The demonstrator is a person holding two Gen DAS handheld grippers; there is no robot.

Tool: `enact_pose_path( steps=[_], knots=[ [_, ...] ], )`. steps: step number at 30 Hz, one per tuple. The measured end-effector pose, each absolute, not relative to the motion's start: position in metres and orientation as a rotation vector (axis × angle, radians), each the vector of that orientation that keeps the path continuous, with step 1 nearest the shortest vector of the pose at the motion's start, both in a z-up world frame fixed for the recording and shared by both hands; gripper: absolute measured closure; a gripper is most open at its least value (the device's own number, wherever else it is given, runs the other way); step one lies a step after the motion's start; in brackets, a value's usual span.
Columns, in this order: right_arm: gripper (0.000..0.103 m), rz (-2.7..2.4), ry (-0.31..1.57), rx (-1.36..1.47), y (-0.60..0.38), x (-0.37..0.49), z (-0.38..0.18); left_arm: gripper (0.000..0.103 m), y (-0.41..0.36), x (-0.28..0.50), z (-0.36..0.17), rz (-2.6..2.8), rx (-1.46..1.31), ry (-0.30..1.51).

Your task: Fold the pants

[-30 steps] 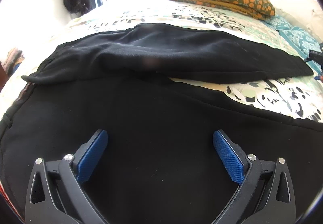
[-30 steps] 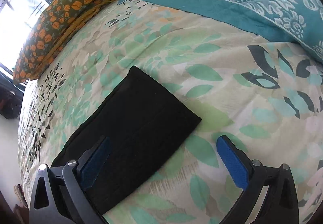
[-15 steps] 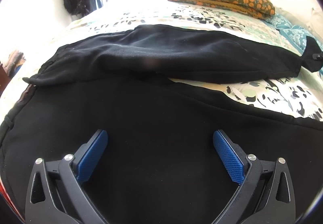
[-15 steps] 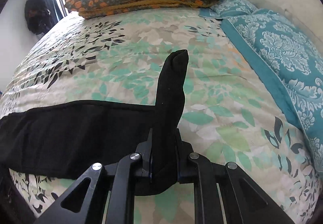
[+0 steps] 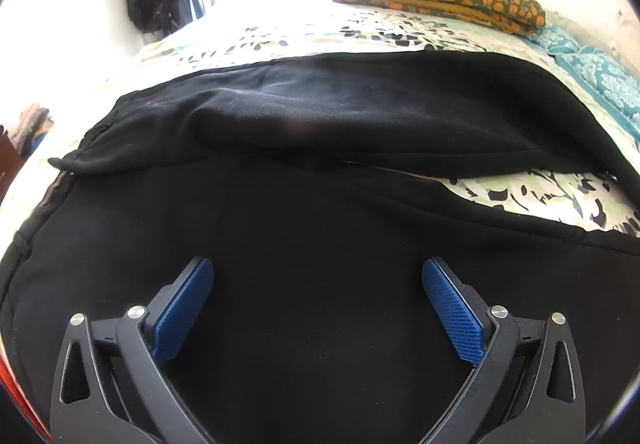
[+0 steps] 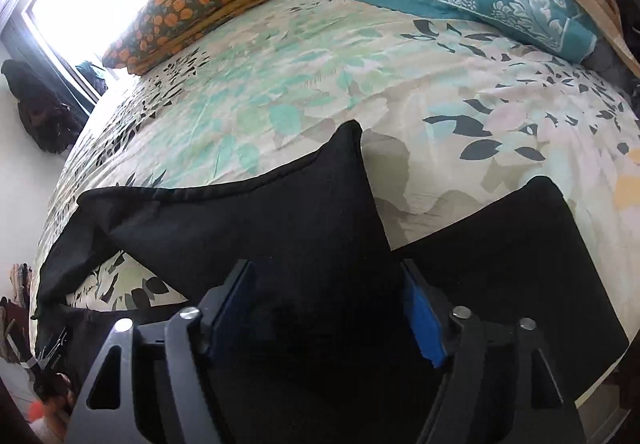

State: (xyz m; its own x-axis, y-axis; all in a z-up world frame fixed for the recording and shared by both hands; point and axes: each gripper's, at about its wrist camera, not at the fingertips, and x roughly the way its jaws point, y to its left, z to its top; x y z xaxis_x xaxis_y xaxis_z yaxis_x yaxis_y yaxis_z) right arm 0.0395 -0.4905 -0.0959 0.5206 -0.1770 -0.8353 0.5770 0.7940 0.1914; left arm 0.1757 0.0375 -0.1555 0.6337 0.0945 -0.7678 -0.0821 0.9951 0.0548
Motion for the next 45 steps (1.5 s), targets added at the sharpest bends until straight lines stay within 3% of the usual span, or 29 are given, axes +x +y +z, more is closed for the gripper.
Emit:
enact_pose_path(
  steps=[16, 19, 27, 37, 39, 40, 42, 43, 44, 45],
  knots=[
    [0.013, -0.616, 0.735, 0.616, -0.541, -0.005, -0.05, 0.0, 0.038, 0.174, -0.157, 0.099, 0.012, 0.875],
    [0.013, -0.495, 0.803, 0.631, -0.55, 0.025, -0.048, 0.0, 0.038, 0.174, -0.157, 0.098, 0.01, 0.874],
    [0.014, -0.377, 1.204, 0.518, -0.552, 0.139, -0.114, 0.0, 0.038, 0.174, -0.157, 0.098, 0.01, 0.875],
    [0.015, -0.407, 1.28, 0.372, -0.532, 0.16, -0.128, 0.0, 0.038, 0.174, -0.157, 0.097, 0.008, 0.873],
    [0.021, -0.417, 1.294, 0.346, -0.533, 0.16, -0.126, 0.0, 0.038, 0.174, -0.157, 0.097, 0.008, 0.873],
    [0.03, -0.422, 1.3, 0.333, -0.533, 0.16, -0.125, 0.0, 0.038, 0.174, -0.157, 0.097, 0.008, 0.873],
    [0.052, -0.44, 1.3, 0.295, -0.533, 0.158, -0.119, 0.001, 0.038, 0.174, -0.157, 0.097, 0.008, 0.873],
    [0.077, -0.451, 1.292, 0.267, -0.533, 0.157, -0.115, 0.001, 0.038, 0.174, -0.157, 0.097, 0.008, 0.873],
    [0.088, -0.451, 1.276, 0.254, -0.533, 0.155, -0.109, 0.001, 0.038, 0.174, -0.157, 0.098, 0.008, 0.873],
    [0.089, -0.443, 1.254, 0.256, -0.533, 0.152, -0.102, 0.001, 0.038, 0.174, -0.157, 0.097, 0.008, 0.873]
  ],
)
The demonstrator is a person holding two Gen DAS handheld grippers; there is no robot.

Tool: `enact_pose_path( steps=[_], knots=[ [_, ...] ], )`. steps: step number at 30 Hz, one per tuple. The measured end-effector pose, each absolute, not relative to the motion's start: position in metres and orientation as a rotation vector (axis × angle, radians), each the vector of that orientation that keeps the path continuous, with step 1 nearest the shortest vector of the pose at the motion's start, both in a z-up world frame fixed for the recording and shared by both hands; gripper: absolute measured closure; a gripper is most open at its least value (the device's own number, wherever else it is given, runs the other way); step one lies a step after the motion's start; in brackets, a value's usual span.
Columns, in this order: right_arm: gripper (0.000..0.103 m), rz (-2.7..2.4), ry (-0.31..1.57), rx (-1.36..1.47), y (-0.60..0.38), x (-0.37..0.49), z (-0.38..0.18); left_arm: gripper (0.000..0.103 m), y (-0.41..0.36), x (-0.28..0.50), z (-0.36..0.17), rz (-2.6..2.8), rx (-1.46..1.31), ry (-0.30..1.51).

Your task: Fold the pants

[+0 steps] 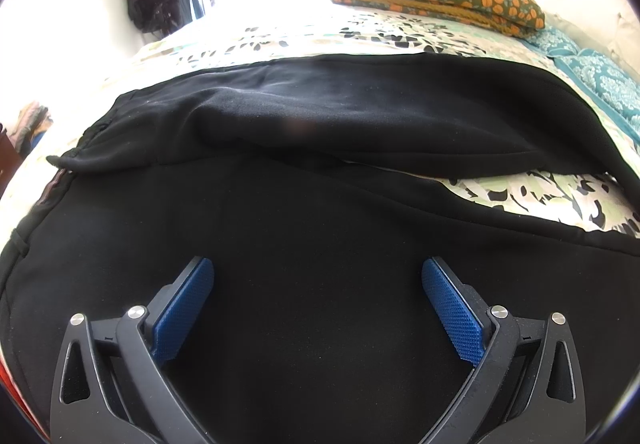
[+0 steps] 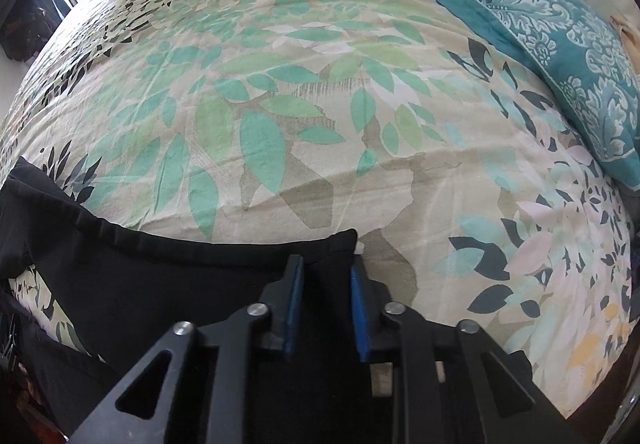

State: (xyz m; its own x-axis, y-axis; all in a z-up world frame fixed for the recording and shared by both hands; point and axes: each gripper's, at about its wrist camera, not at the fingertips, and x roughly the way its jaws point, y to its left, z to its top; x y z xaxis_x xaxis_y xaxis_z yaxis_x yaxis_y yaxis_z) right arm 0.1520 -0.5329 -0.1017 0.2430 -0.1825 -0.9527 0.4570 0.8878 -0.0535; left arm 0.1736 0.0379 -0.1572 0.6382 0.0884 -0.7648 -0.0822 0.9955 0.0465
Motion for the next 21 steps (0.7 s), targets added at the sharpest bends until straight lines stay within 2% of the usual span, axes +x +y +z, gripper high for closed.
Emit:
enact_pose_path(
  steps=[11, 21],
  knots=[
    [0.091, -0.308, 0.932, 0.143, -0.437, 0.11, -0.002, 0.001, 0.038, 0.174, -0.157, 0.101, 0.015, 0.875],
    [0.092, -0.336, 0.793, 0.313, -0.4, 0.036, -0.004, 0.001, 0.037, 0.174, -0.157, 0.107, 0.023, 0.877]
  ],
)
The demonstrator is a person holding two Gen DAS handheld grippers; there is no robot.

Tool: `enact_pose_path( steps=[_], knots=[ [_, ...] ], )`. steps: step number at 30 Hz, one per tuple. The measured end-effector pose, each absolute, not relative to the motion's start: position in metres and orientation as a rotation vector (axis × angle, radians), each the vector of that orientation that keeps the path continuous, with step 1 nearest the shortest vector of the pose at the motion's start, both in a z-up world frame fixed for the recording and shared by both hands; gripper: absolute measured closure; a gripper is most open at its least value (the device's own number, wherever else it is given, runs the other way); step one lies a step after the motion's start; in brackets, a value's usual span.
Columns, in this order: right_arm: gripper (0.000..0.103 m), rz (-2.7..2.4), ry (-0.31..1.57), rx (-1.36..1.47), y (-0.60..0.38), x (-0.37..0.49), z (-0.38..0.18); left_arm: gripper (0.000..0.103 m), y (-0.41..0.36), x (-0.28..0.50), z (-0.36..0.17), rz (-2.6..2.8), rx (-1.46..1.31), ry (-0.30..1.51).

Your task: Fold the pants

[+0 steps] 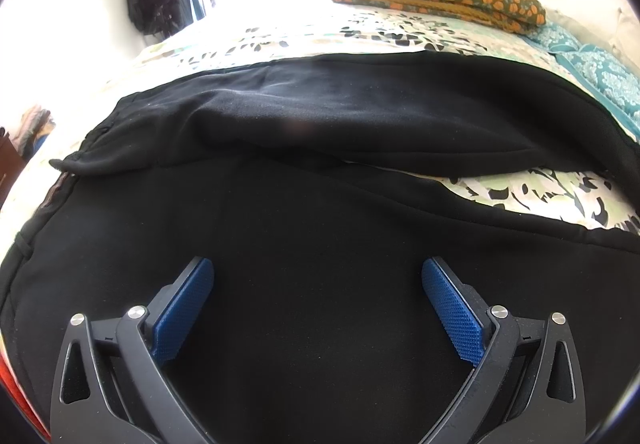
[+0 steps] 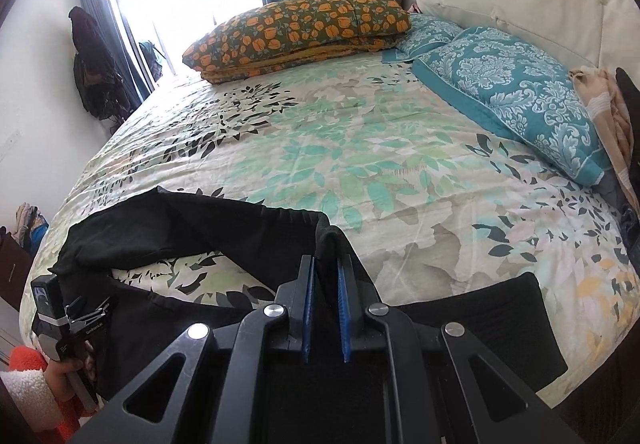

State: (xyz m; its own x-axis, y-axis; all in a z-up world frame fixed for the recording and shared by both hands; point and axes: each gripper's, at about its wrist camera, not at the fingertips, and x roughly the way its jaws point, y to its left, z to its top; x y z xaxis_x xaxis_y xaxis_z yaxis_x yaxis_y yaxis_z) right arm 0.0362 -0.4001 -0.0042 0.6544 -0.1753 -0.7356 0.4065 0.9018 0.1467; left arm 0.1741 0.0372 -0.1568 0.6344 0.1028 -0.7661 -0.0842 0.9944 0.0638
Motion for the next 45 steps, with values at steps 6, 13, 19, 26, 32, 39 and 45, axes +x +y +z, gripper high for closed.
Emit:
enact_pose_path(
  steps=[6, 13, 19, 26, 32, 39, 45],
  knots=[
    [0.092, -0.381, 0.76, 0.409, -0.408, 0.017, -0.015, 0.001, 0.036, 0.174, -0.156, 0.112, 0.032, 0.877],
    [0.092, -0.395, 0.742, 0.407, -0.408, 0.006, -0.015, 0.001, 0.036, 0.174, -0.156, 0.112, 0.034, 0.877],
    [0.092, -0.401, 0.742, 0.425, -0.408, 0.0, -0.022, 0.001, 0.036, 0.174, -0.156, 0.112, 0.034, 0.877],
    [0.092, -0.413, 0.722, 0.428, -0.409, -0.003, -0.019, 0.001, 0.036, 0.174, -0.156, 0.112, 0.034, 0.878],
    [0.092, -0.415, 0.716, 0.431, -0.41, -0.005, -0.02, 0.001, 0.035, 0.173, -0.156, 0.113, 0.035, 0.878],
    [0.092, -0.415, 0.713, 0.429, -0.409, -0.006, -0.02, 0.0, 0.035, 0.173, -0.155, 0.113, 0.035, 0.878],
    [0.092, -0.421, 0.697, 0.439, -0.412, -0.012, -0.014, 0.0, 0.036, 0.181, -0.148, 0.126, 0.035, 0.958]
  ],
)
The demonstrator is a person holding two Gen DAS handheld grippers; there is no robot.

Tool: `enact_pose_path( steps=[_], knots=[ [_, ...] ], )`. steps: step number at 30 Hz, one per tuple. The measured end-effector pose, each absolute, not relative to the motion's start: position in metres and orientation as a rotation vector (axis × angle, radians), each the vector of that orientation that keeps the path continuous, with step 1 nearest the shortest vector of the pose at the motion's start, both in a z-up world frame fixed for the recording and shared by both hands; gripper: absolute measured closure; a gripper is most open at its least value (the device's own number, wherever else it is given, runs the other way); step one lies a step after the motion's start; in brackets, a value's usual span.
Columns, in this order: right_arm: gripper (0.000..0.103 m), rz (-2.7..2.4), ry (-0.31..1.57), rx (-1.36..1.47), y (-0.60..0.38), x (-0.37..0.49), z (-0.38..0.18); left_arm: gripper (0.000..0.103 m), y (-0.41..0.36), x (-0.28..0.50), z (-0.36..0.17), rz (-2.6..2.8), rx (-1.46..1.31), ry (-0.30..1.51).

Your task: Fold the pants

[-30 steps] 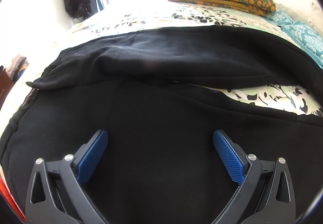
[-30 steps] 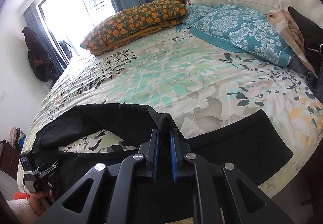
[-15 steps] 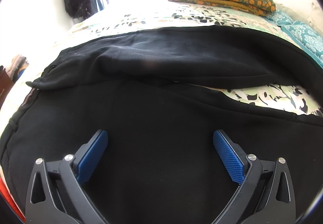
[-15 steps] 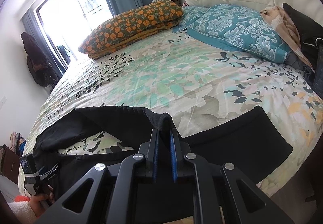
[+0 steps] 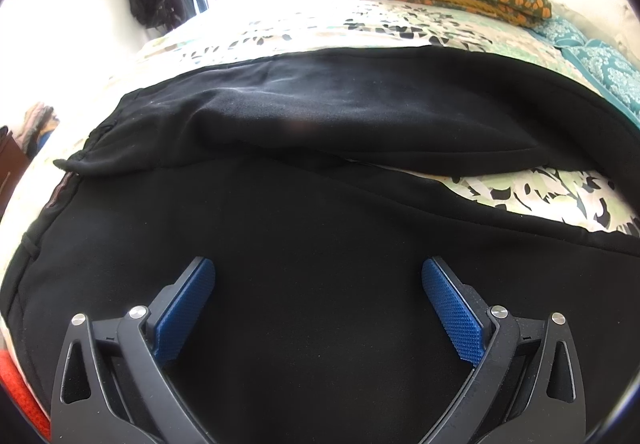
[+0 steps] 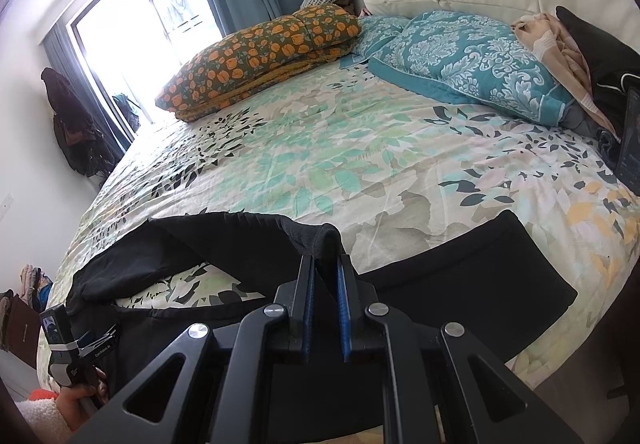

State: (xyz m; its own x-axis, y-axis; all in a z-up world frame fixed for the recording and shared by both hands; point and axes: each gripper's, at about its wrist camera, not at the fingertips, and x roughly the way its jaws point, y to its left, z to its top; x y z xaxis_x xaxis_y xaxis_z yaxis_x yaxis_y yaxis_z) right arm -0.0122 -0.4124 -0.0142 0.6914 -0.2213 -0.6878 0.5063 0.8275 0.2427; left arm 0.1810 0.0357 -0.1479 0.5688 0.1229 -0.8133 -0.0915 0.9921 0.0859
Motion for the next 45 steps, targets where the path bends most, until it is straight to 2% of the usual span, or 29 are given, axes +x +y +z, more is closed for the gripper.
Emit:
enact_pose_path(
  steps=[4, 9, 13, 15, 16, 17, 18, 24, 26, 27, 28, 29, 34, 39, 40, 45],
  knots=[
    [0.094, -0.434, 0.663, 0.44, -0.418, -0.024, -0.003, 0.001, 0.034, 0.197, -0.121, 0.073, -0.003, 1.111],
    [0.095, -0.442, 0.658, 0.444, -0.426, -0.034, 0.003, 0.001, 0.017, 0.234, -0.072, -0.087, -0.066, 1.094],
    [0.094, -0.423, 0.686, 0.514, -0.443, -0.035, -0.006, 0.001, 0.009, 0.286, -0.065, -0.146, -0.155, 1.198],
    [0.081, -0.41, 0.712, 0.547, -0.462, -0.03, -0.012, 0.001, 0.011, 0.298, -0.062, -0.104, -0.201, 1.194],
    [0.051, -0.404, 0.739, 0.573, -0.474, -0.025, -0.016, 0.001, 0.013, 0.298, -0.061, -0.095, -0.226, 1.185],
    [0.029, -0.396, 0.757, 0.597, -0.486, -0.019, -0.021, 0.001, 0.013, 0.297, -0.061, -0.099, -0.248, 1.182],
    [0.029, -0.378, 0.783, 0.611, -0.498, -0.011, -0.027, 0.001, 0.013, 0.296, -0.062, -0.109, -0.261, 1.183],
    [0.033, -0.318, 1.078, 0.541, -0.54, 0.075, -0.08, 0.001, 0.01, 0.279, -0.074, -0.09, -0.219, 1.205],
    [0.049, -0.299, 1.197, 0.536, -0.541, 0.099, -0.104, 0.001, 0.015, 0.277, -0.076, -0.074, -0.222, 1.209],
    [0.053, -0.296, 1.26, 0.511, -0.537, 0.108, -0.113, 0.001, 0.018, 0.277, -0.077, -0.067, -0.224, 1.211],
    [0.074, -0.313, 1.284, 0.445, -0.532, 0.113, -0.116, 0.001, 0.021, 0.278, -0.078, -0.061, -0.222, 1.212],
    [0.088, -0.315, 1.275, 0.387, -0.526, 0.115, -0.113, 0.001, 0.023, 0.278, -0.078, -0.056, -0.217, 1.212],
    [0.089, -0.272, 1.042, 0.229, -0.477, 0.083, -0.038, 0.001, 0.025, 0.288, -0.089, -0.023, -0.162, 1.242],
    [0.09, -0.235, 0.865, 0.222, -0.44, 0.031, 0.022, 0.001, -0.001, 0.307, -0.108, -0.056, -0.069, 1.349],
    [0.094, -0.233, 0.844, 0.229, -0.437, 0.022, 0.027, 0.001, -0.003, 0.313, -0.107, -0.079, -0.117, 1.358],
    [0.096, -0.237, 0.798, 0.246, -0.424, -0.006, 0.037, 0.001, 0.004, 0.35, -0.115, -0.172, -0.569, 1.444]
  ],
)
